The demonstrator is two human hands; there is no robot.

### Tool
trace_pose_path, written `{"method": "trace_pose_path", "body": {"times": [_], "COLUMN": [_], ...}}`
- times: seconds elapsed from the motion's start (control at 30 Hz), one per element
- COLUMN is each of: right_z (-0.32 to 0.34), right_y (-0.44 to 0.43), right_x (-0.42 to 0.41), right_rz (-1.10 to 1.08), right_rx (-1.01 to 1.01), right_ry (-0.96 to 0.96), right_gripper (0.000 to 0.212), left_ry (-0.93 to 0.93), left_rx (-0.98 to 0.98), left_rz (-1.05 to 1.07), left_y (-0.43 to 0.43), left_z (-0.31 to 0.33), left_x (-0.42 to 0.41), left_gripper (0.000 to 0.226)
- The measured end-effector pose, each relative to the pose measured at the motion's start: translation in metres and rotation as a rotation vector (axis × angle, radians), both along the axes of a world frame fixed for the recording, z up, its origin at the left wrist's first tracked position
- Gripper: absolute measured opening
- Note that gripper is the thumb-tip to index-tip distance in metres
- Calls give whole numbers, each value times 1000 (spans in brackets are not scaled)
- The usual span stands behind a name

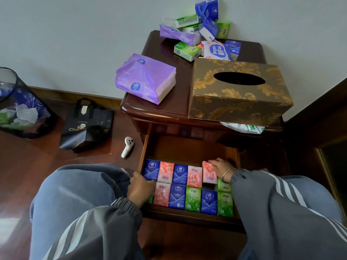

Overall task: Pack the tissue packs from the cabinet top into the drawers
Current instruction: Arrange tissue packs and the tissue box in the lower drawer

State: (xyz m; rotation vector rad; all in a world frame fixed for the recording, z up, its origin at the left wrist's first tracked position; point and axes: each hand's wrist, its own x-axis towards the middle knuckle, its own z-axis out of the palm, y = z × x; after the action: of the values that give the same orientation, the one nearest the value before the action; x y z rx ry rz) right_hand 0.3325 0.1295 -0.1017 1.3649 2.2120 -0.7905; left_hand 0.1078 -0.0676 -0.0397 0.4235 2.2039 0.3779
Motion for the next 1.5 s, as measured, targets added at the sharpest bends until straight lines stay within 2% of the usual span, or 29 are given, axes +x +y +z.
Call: {"method": "trace_pose_path", "body": {"times": [0.2,0.33,0.47,0.7,0.8,1.0,1.13,1.23,1.33,1.4,1.5], "right_z": [-7,1,5,13,11,6,33,75,129,169,230], "right_y": [-3,-1,-9,-15,-22,-39,-43,-52,-70,-78,-75], "right_x": [-1,-6,-10,-13,-17,-16,-21,-24,-20,-14,0], "right_rz": [191,147,147,221,279,209,117,192,250,253,261], "right_rx": [126,138,-1,6,28,47,75,69,182,347,807], "right_ry": [-222,-143,-8,-104,-238,-344,-227,-144,69,288,675], "right_gripper": [41,47,36,32,32,55,57,50,37,32,24], "left_ry": [7,-7,-1,-33,-29,-27,-37,-39,-45,-33,10], "left_rx": [-2,10,2,5,1,-2,50,54,70,87,163], "left_rz": [2,12,-4,-6,-12,-36,-45,-37,-25,-21,-3], "left_y": [1,1,1,0,0,0,-2,-4,-8,-10,-9], "left_z": [-1,-3,-3,-7,-9,-9,-10,-7,-1,5,25], "left_x": [1,1,1,-3,-4,-6,-9,-9,-7,-6,-7], "left_gripper": [78,76,76,73,71,65,62,64,61,58,58]}}
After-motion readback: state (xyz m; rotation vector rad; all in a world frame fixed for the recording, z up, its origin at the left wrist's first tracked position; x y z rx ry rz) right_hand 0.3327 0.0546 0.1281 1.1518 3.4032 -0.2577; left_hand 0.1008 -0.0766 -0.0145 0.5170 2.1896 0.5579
